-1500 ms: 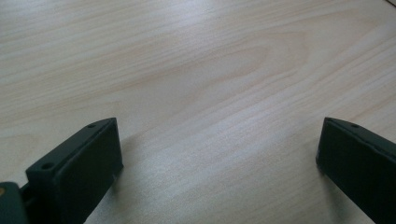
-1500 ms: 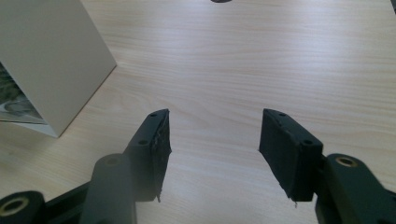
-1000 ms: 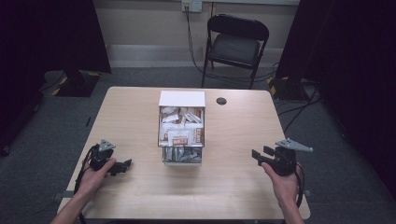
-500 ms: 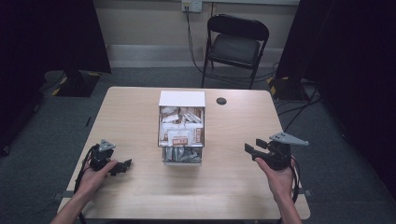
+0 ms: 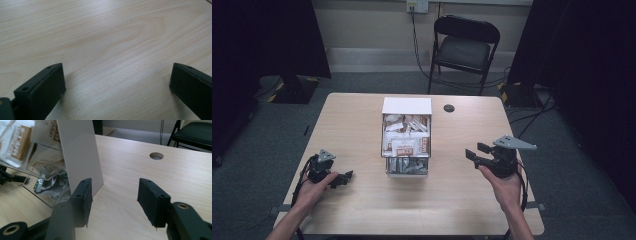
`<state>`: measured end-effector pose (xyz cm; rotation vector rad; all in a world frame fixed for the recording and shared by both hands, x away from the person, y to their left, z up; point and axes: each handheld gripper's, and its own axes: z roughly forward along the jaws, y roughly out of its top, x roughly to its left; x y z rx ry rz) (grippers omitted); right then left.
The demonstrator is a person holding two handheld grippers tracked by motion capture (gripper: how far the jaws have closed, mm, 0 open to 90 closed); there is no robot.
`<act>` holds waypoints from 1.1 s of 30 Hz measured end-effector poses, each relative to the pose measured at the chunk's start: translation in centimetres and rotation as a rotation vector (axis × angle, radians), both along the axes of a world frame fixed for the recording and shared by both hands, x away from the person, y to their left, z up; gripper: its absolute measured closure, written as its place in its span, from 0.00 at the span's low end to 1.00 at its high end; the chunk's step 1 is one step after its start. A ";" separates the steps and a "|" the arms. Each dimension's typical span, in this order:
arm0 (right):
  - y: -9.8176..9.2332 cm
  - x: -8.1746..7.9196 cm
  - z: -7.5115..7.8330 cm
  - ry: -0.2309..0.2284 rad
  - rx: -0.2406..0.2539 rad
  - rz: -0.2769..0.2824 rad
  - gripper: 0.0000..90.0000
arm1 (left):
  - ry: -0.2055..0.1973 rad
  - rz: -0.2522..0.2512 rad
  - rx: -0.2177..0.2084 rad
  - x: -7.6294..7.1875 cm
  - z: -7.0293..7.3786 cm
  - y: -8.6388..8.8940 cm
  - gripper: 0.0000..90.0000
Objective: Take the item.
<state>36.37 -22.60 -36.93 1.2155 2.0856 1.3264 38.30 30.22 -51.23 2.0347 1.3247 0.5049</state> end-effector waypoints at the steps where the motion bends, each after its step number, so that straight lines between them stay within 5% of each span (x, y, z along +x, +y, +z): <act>1: 0.2 0.0 0.2 -0.002 0.000 0.008 0.51 | 0.000 0.000 0.000 0.0 0.0 0.0 0.00; 18: 2.1 0.2 3.2 -0.058 0.043 0.091 0.60 | 0.000 0.000 0.000 0.0 0.0 0.0 0.00; 33: 5.0 0.6 6.1 -0.087 0.095 0.250 0.62 | 0.000 -0.001 0.000 0.0 0.0 0.0 0.00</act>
